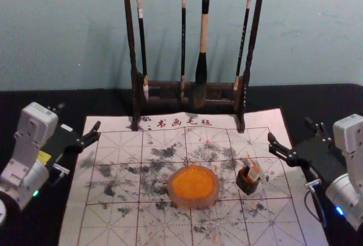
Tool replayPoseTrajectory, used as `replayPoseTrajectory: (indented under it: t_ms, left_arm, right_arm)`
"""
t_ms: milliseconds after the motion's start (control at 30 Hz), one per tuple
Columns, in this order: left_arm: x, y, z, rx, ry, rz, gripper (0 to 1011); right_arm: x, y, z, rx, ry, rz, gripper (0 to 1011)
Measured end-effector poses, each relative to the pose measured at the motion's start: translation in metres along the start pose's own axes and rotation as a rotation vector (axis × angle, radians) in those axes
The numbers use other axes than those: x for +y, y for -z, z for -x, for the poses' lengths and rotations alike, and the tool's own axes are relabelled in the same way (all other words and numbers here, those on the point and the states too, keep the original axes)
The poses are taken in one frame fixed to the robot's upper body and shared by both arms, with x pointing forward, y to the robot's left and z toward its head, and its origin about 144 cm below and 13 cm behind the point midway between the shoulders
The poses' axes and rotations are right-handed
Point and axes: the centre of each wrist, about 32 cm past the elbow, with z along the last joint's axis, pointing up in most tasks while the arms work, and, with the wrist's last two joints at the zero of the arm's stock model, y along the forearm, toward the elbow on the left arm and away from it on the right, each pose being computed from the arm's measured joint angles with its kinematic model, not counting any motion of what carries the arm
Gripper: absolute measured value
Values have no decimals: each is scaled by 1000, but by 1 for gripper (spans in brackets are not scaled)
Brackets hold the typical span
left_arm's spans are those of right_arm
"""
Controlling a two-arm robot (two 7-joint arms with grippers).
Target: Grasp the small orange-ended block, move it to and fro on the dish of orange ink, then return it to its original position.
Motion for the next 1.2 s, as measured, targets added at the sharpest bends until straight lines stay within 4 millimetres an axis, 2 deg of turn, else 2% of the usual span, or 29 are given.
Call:
replayPoseTrajectory:
  t_ms: [1200]
  left_arm:
    - [0,0,0,0,0,0,1010]
  right_arm:
    - [0,1,0,1,-4,9,1002]
